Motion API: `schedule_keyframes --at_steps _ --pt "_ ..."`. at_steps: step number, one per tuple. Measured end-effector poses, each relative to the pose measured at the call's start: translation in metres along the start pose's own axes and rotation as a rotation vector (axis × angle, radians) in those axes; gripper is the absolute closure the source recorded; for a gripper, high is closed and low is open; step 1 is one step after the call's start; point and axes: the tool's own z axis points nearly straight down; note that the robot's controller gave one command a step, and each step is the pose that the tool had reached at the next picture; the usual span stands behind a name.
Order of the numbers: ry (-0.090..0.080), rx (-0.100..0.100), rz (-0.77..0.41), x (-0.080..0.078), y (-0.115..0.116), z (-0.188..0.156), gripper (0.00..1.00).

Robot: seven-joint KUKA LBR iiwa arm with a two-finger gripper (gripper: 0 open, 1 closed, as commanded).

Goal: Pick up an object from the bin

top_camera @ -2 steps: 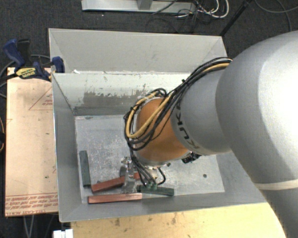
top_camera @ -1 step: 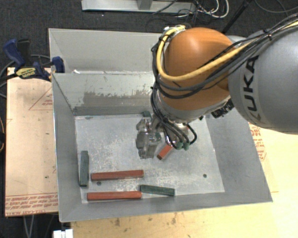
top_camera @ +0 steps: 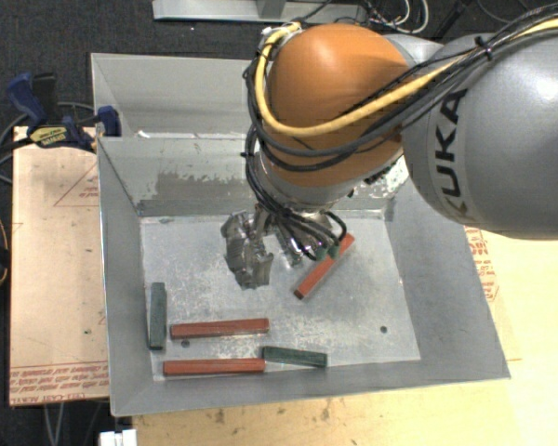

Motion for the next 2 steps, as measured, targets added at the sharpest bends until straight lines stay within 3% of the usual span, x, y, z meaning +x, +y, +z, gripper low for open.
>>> schedule_keyframes --at_steps 1,2 --pt "0.002 0.001 0.001 0.000 -0.001 0.001 0.00" --pt "0.014 0.001 -0.017 0.037 -0.024 0.148 0.00"
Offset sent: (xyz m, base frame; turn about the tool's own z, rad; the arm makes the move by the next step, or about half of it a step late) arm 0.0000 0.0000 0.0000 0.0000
